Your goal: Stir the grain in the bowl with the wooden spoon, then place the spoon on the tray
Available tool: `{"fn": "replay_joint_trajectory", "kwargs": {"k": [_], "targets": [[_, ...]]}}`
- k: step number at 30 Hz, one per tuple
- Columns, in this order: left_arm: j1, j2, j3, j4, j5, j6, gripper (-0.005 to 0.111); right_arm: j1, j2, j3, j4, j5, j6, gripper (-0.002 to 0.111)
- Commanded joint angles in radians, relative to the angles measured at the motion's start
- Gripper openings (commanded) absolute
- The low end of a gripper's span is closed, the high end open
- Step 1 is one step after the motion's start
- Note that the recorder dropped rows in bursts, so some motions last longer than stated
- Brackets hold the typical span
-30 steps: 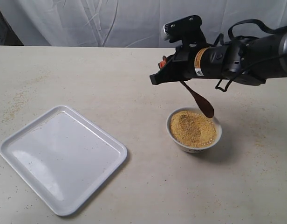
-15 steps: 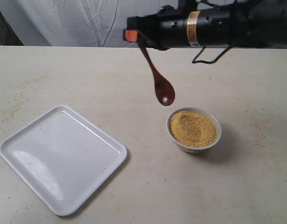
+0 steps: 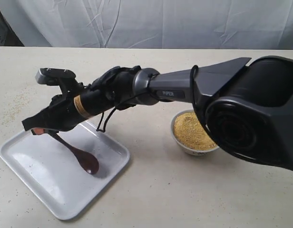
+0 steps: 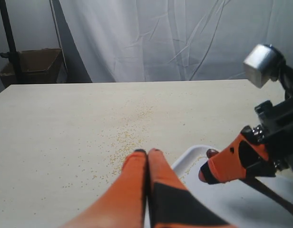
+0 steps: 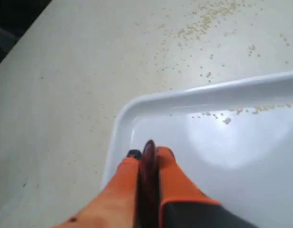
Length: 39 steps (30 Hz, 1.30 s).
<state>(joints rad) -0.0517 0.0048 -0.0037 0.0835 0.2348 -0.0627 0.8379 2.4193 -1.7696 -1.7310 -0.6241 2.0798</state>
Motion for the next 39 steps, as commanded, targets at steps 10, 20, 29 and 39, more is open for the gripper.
{"fn": "replay_joint_trajectory", "kwargs": {"k": [10, 20, 29, 39], "targets": [[0.001, -0.005, 0.004, 0.002, -0.004, -0.003, 0.000, 0.011, 0.034, -0.011, -0.013, 0.109, 0.034, 0.065], [0.001, -0.005, 0.004, 0.002, -0.004, -0.003, 0.000, -0.064, -0.124, -0.011, -0.013, 0.091, 0.012, 0.035], [0.001, -0.005, 0.004, 0.002, -0.004, -0.003, 0.000, -0.137, -0.246, 0.040, -0.013, 0.061, -0.144, 0.000], [0.001, -0.005, 0.004, 0.002, -0.004, -0.003, 0.000, -0.365, -0.540, 0.514, -0.013, 0.642, -0.229, 0.000]]}}
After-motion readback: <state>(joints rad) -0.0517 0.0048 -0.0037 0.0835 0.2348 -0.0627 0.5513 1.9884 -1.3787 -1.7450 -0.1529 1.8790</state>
